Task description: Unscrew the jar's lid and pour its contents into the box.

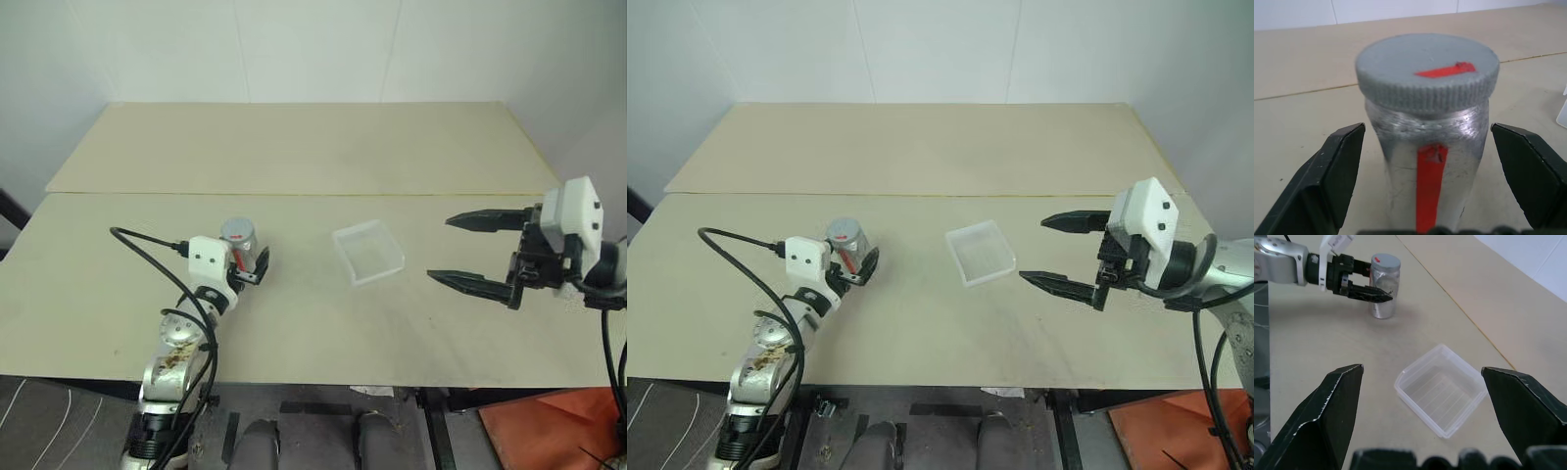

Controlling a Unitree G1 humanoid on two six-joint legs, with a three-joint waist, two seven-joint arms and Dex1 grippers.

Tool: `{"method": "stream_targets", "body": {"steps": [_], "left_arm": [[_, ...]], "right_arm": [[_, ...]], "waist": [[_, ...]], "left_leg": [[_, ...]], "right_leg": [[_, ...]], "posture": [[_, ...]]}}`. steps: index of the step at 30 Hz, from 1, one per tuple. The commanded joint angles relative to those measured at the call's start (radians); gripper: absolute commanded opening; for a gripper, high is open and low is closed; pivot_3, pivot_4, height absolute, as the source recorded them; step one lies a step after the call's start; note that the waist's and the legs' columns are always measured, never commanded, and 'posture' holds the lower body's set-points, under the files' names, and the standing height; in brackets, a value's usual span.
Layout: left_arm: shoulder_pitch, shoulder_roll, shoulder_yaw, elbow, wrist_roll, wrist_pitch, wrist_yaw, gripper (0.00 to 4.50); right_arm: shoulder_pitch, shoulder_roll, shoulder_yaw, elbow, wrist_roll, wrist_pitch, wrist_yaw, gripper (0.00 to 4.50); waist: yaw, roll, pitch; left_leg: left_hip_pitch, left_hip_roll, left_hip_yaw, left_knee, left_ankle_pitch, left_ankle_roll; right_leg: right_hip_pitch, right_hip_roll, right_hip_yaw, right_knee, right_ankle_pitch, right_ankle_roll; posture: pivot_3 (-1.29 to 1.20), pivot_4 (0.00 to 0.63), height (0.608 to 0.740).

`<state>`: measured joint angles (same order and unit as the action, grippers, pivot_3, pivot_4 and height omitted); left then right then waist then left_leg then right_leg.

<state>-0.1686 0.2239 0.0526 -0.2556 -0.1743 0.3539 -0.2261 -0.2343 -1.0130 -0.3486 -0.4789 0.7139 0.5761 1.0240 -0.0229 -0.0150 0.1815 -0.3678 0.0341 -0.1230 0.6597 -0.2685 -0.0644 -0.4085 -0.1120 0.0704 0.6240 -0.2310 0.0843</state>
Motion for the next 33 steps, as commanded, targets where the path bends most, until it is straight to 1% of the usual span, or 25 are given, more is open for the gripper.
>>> {"method": "stream_targets", "body": {"steps": [1,10,13,16,21,22,25,29,30,33], "left_arm": [[-0.027,-0.005,-0.004,-0.007,0.017,-0.004,0.017,4.48],[-0.072,-0.021,-0.021,0.039,0.042,-0.022,0.029,4.48],[-0.093,-0.026,-0.028,0.069,0.056,-0.051,0.031,4.48],[-0.123,-0.032,-0.03,0.104,0.068,-0.073,0.035,3.85],[-0.13,-0.028,-0.034,0.122,0.067,-0.082,0.021,2.23],[-0.131,-0.026,-0.031,0.124,0.065,-0.082,0.019,2.03],[-0.147,0.001,-0.02,0.12,0.045,-0.058,-0.019,2.02],[-0.201,0.099,-0.015,0.099,-0.034,0.033,-0.171,2.02],[-0.237,0.151,-0.011,0.102,-0.078,0.058,-0.259,2.02],[-0.341,0.255,-0.007,0.146,-0.178,0.103,-0.463,2.02]], "right_arm": [[-0.007,-0.015,-0.042,-0.012,0.019,0.0,0.005,4.5],[-0.002,-0.011,-0.038,-0.018,0.023,-0.001,-0.001,4.5],[0.002,-0.011,-0.04,-0.015,0.022,-0.002,-0.002,4.5],[0.002,-0.01,-0.042,-0.014,0.023,-0.001,-0.005,4.5],[0.01,-0.008,-0.051,-0.021,0.029,-0.001,-0.01,4.5],[0.014,-0.004,-0.053,-0.025,0.033,0.0,-0.012,4.5],[0.023,0.009,-0.053,-0.043,0.041,0.002,-0.026,4.5],[-0.007,0.034,-0.026,-0.048,0.048,0.001,-0.053,4.5],[-0.035,0.05,-0.002,-0.047,0.052,0.005,-0.071,4.5],[-0.115,0.096,0.06,-0.038,0.056,0.019,-0.117,4.5]], "waist": [[0.002,0.0,0.0],[0.006,0.0,0.0],[0.006,0.0,0.0],[0.008,0.0,0.0],[0.007,0.0,0.0],[0.007,0.0,0.0],[0.007,0.0,0.0],[0.006,0.0,0.0],[0.006,0.0,0.0],[0.002,0.0,0.0]], "left_leg": [[0.0,0.0,0.0,0.0,0.0,0.0],[0.0,0.0,0.0,0.0,0.0,0.0],[0.0,0.0,0.0,0.0,0.0,0.0],[0.0,0.0,0.0,0.0,0.0,0.0],[0.0,0.0,0.0,0.0,0.0,0.0],[0.0,0.0,0.0,0.0,0.0,0.0],[0.0,0.0,0.0,0.0,0.0,0.0],[0.0,0.0,0.0,0.0,0.0,0.0],[0.0,0.0,0.0,0.0,0.0,0.0],[0.0,0.0,0.0,0.0,0.0,0.0]], "right_leg": [[0.0,0.0,0.0,0.0,0.0,0.0],[0.0,0.0,0.0,0.0,0.0,0.0],[0.0,0.0,0.0,-0.001,0.0,0.0],[0.0,0.0,0.0,-0.001,0.0,0.001],[0.001,0.0,0.0,-0.001,0.0,0.001],[0.001,0.0,0.0,-0.001,0.0,0.001],[0.001,0.0,0.0,-0.001,0.0,0.001],[0.001,0.0,0.0,-0.001,0.0,0.001],[0.001,0.0,0.0,-0.001,0.0,0.001],[0.0,0.0,0.0,0.0,0.0,0.001]], "posture": [[0.0,0.15,0.74],[0.0,0.15,0.74],[0.0,0.15,0.74],[0.0,0.15,0.74],[0.0,0.15,0.74],[0.0,0.15,0.74],[0.0,0.15,0.74],[0.0,0.15,0.74],[0.0,0.15,0.74],[0.0,0.15,0.74]]}}
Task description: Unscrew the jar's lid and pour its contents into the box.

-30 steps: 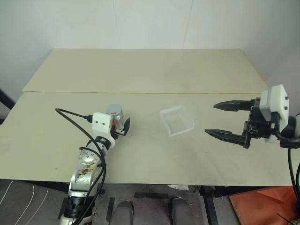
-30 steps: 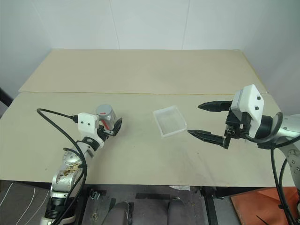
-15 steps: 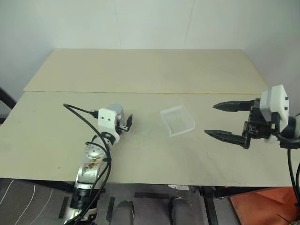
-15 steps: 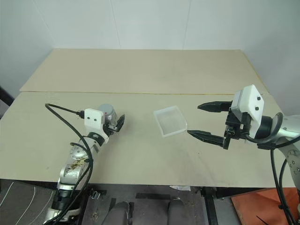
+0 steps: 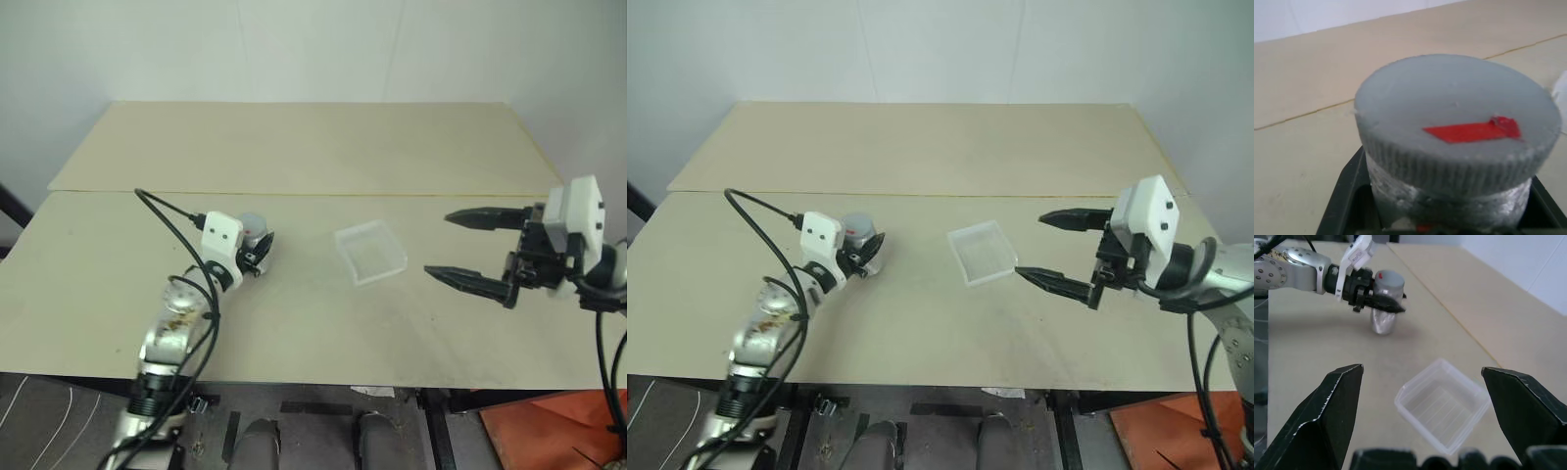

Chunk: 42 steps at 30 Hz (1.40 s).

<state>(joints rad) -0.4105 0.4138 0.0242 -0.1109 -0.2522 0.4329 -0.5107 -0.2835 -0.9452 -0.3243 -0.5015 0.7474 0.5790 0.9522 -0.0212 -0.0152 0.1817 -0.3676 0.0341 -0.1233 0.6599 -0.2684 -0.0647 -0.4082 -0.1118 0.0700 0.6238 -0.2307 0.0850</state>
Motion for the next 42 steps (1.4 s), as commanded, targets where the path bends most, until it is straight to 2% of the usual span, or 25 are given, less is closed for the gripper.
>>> {"method": "stream_targets", "body": {"steps": [1,3,8,14,21,28,42], "left_arm": [[-0.144,0.09,0.018,0.036,-0.13,0.026,-0.252,2.02],[-0.218,0.124,0.01,0.1,-0.181,0.041,-0.372,2.02],[-0.394,0.15,-0.056,0.292,-0.237,-0.047,-0.75,2.02],[-0.545,0.097,-0.142,0.508,-0.168,-0.186,-0.942,2.02],[-0.621,0.034,-0.146,0.631,-0.132,-0.265,-0.997,2.02],[-0.625,0.02,-0.136,0.636,-0.128,-0.279,-1.015,2.02],[-0.626,0.027,-0.119,0.626,-0.132,-0.274,-1.019,2.02]], "right_arm": [[-0.101,0.045,0.06,-0.01,0.029,0.034,-0.068,4.5],[-0.156,0.072,0.096,-0.004,0.038,0.06,-0.096,4.5],[-0.342,0.144,0.204,0.008,0.047,0.172,-0.204,4.5],[-0.552,0.266,0.293,0.062,0.056,0.306,-0.322,4.5],[-0.611,0.346,0.352,0.051,0.034,0.359,-0.38,4.5],[-0.623,0.385,0.397,0.069,-0.016,0.368,-0.41,4.5],[-0.631,0.434,0.428,0.114,-0.078,0.35,-0.371,4.5]], "waist": [[0.0,0.0,0.0],[-0.002,0.0,0.0],[-0.012,0.0,0.0],[-0.023,0.0,0.0],[-0.028,0.001,0.0],[-0.045,0.001,0.0],[-0.051,0.001,0.0]], "left_leg": [[0.0,0.0,0.0,0.0,0.0,0.0],[0.0,0.0,0.0,0.0,0.0,0.0],[-0.001,0.0,0.0,0.0,0.0,-0.001],[-0.002,0.0,-0.001,0.0,0.001,-0.001],[-0.007,0.0,-0.001,0.0,0.001,-0.001],[-0.011,0.0,-0.002,0.0,0.001,-0.002],[-0.011,0.0,-0.002,0.0,0.001,-0.001]], "right_leg": [[0.0,0.0,0.0,0.0,0.0,0.0],[0.0,0.0,0.0,-0.001,0.0,0.0],[-0.001,0.0,-0.001,-0.001,0.0,0.0],[-0.002,0.0,-0.001,0.0,0.0,0.0],[-0.01,0.0,-0.001,0.005,-0.001,0.0],[-0.013,0.0,-0.001,0.007,-0.001,-0.001],[-0.014,0.0,-0.001,0.008,-0.001,-0.001]], "posture": [[0.0,0.15,0.74],[0.0,0.15,0.74],[0.0,0.15,0.74],[0.0,0.15,0.74],[0.0,0.15,0.74],[0.0,0.15,0.74],[0.0,0.15,0.74]]}}
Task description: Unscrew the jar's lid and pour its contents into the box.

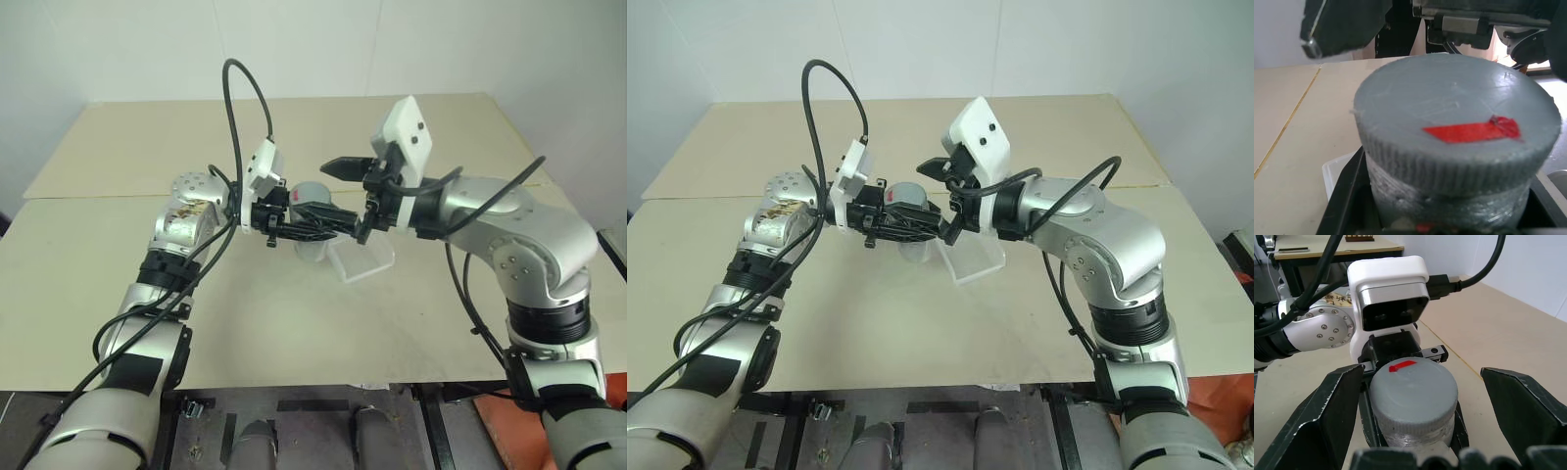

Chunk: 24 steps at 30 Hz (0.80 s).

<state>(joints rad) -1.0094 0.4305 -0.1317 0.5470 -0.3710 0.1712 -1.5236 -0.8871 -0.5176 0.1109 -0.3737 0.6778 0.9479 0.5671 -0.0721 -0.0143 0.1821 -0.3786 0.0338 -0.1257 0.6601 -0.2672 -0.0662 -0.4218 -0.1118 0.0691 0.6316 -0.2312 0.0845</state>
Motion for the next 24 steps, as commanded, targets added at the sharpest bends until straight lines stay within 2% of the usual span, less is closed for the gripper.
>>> {"method": "stream_targets", "body": {"steps": [1,20,24], "left_arm": [[-0.027,0.012,0.038,-0.033,-0.014,-0.011,-0.005,2.02],[0.0,0.019,0.043,-0.06,-0.002,-0.007,-0.01,2.02],[0.009,0.022,0.041,-0.073,-0.005,0.001,-0.025,2.02]], "right_arm": [[-0.027,0.008,-0.004,-0.013,-0.013,-0.021,0.018,4.5],[-0.034,0.065,-0.008,0.016,-0.075,-0.051,0.048,4.5],[-0.037,0.073,-0.021,0.018,-0.07,-0.072,0.056,3.63]], "waist": [[0.0,0.0,0.0],[-0.001,0.0,0.0],[-0.002,0.0,0.0]], "left_leg": [[0.0,0.0,0.0,0.0,0.0,0.0],[0.0,0.0,0.0,0.0,0.0,0.0],[0.0,0.0,0.0,0.0,0.0,0.0]], "right_leg": [[0.0,0.0,0.0,0.0,0.0,0.0],[0.0,0.0,0.0,0.0,0.0,0.0],[0.0,0.0,0.0,0.001,0.0,0.0]], "posture": [[0.0,0.15,0.74],[0.0,0.15,0.74],[0.0,0.15,0.74]]}}
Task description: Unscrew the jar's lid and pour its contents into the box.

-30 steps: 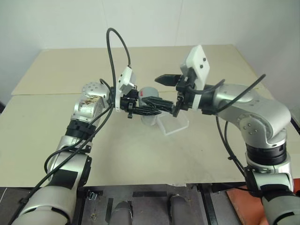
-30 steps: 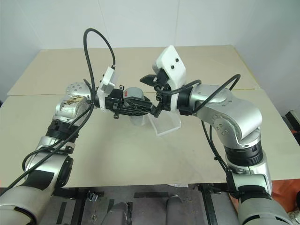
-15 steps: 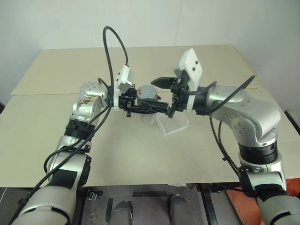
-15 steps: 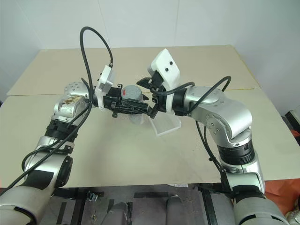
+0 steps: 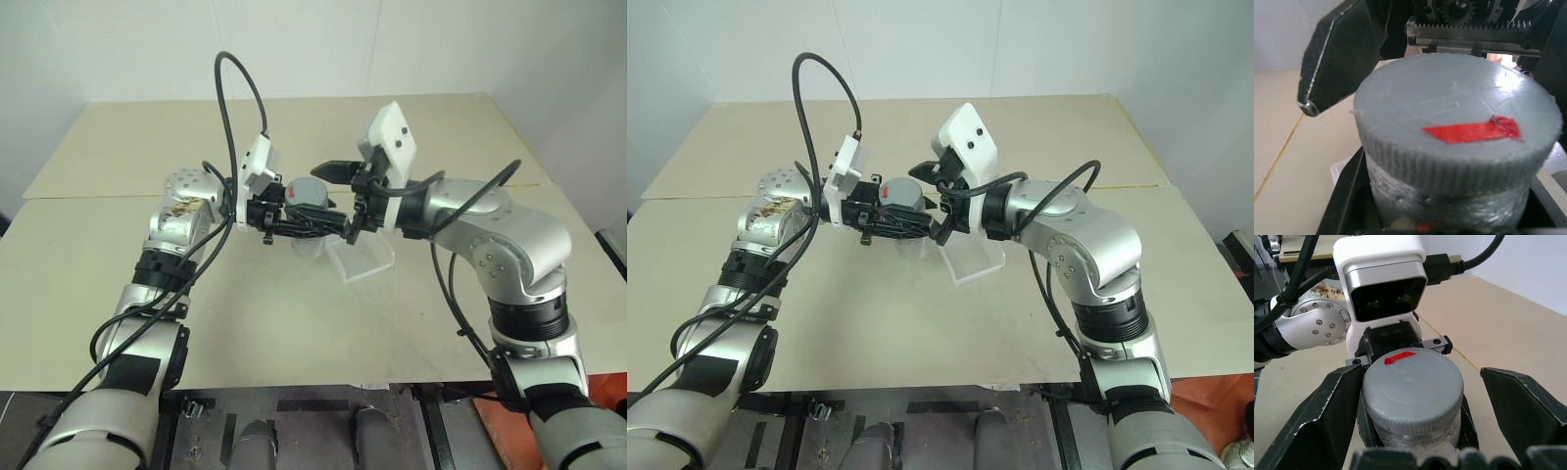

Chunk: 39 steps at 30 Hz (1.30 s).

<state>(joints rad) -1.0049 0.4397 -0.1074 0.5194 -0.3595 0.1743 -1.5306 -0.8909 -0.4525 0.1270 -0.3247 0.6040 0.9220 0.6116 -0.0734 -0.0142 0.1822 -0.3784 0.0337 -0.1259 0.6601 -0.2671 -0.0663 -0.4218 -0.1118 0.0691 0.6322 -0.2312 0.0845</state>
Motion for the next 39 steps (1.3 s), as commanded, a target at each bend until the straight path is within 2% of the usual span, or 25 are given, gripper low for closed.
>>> {"method": "stream_targets", "body": {"steps": [1,2,3,6,9,15,19,21,23,26,27,31,39], "left_arm": [[0.006,0.013,0.016,-0.051,-0.019,0.0,-0.02,2.02],[0.008,0.013,0.017,-0.055,-0.019,0.001,-0.022,2.02],[0.007,0.014,0.018,-0.06,-0.022,0.005,-0.023,2.02],[0.006,0.018,0.026,-0.08,-0.04,0.026,-0.037,2.02],[0.014,0.032,0.029,-0.111,-0.063,0.052,-0.071,2.02],[0.084,0.133,-0.044,-0.302,-0.25,0.159,-0.084,2.02],[0.134,0.177,-0.067,-0.422,-0.322,0.191,-0.084,2.02],[0.145,0.169,-0.048,-0.437,-0.307,0.196,-0.082,2.02],[0.149,0.164,-0.034,-0.431,-0.287,0.195,-0.075,2.02],[0.165,0.173,-0.013,-0.425,-0.266,0.198,-0.061,2.02],[0.171,0.178,-0.006,-0.419,-0.26,0.197,-0.055,2.02],[0.177,0.189,0.014,-0.361,-0.201,0.155,-0.013,2.02],[0.11,0.163,0.031,-0.201,-0.128,0.076,0.002,2.02]], "right_arm": [[-0.032,0.01,-0.038,-0.028,0.006,-0.049,0.018,3.32],[-0.032,0.011,-0.039,-0.027,0.007,-0.051,0.024,2.95],[-0.033,0.013,-0.039,-0.018,0.009,-0.057,0.036,2.76],[-0.04,0.017,-0.032,0.025,0.013,-0.095,0.096,2.76],[-0.051,0.007,-0.026,0.079,0.034,-0.153,0.225,2.76],[-0.148,-0.009,0.054,0.337,-0.005,-0.362,0.658,2.76],[-0.234,0.046,0.101,0.534,-0.077,-0.482,0.772,2.76],[-0.26,0.073,0.115,0.601,-0.12,-0.534,0.777,2.76],[-0.27,0.088,0.107,0.632,-0.135,-0.553,0.772,3.48],[-0.256,0.084,0.085,0.618,-0.139,-0.549,0.75,4.33],[-0.244,0.076,0.074,0.599,-0.143,-0.544,0.73,4.47],[-0.17,0.024,0.019,0.469,-0.16,-0.479,0.601,4.47],[0.001,-0.072,-0.11,0.035,-0.075,-0.181,0.288,4.47]], "waist": [[-0.001,0.0,0.0],[-0.001,0.0,0.0],[0.0,0.0,0.0],[-0.001,0.0,0.0],[-0.003,0.0,0.0],[-0.023,0.0,0.0],[-0.038,0.001,0.0],[-0.044,0.001,0.0],[-0.047,0.001,0.001],[-0.044,0.001,0.001],[-0.044,0.001,0.001],[-0.045,0.001,0.001],[-0.028,0.001,0.001]], "left_leg": [[0.0,0.0,0.0,0.0,0.0,0.0],[0.0,0.0,0.0,0.0,0.0,0.0],[0.0,0.0,0.0,0.0,0.0,0.0],[0.0,0.0,0.0,0.0,0.0,0.0],[0.0,0.0,0.0,0.0,0.0,0.0],[0.0,0.0,0.0,0.0,0.0,0.0],[0.002,0.0,0.0,0.0,0.0,0.0],[0.003,0.001,-0.001,0.0,0.0,0.0],[0.002,0.0,-0.001,0.0,0.001,-0.001],[0.002,0.0,-0.001,0.0,0.002,-0.003],[0.002,0.0,-0.001,0.0,0.003,-0.006],[0.002,0.0,-0.002,0.0,0.003,-0.006],[0.001,0.0,-0.002,0.0,0.002,-0.004]], "right_leg": [[0.0,0.0,0.0,0.0,0.0,0.0],[0.0,0.0,0.0,0.0,0.0,0.0],[0.0,0.0,0.0,0.0,0.0,0.0],[0.0,0.0,0.0,0.0,0.0,0.0],[0.0,0.0,0.0,0.0,0.0,0.0],[0.0,0.0,0.0,0.0,0.0,0.0],[0.001,0.0,0.0,0.001,0.0,0.0],[0.001,0.001,0.0,0.002,0.0,0.0],[0.0,0.001,0.0,0.005,0.0,0.0],[0.0,0.001,0.0,0.005,0.0,0.0],[0.0,0.001,0.0,0.005,0.0,0.0],[0.0,0.001,0.0,0.006,0.0,-0.001],[-0.001,0.001,0.0,0.006,0.0,-0.001]], "posture": [[0.0,0.15,0.74],[0.0,0.15,0.74],[0.0,0.15,0.74],[0.0,0.15,0.74],[0.0,0.15,0.74],[0.0,0.15,0.74],[0.0,0.15,0.74],[0.0,0.15,0.74],[0.0,0.15,0.74],[0.0,0.15,0.74],[0.0,0.15,0.74],[0.0,0.15,0.74],[0.0,0.15,0.74]]}}
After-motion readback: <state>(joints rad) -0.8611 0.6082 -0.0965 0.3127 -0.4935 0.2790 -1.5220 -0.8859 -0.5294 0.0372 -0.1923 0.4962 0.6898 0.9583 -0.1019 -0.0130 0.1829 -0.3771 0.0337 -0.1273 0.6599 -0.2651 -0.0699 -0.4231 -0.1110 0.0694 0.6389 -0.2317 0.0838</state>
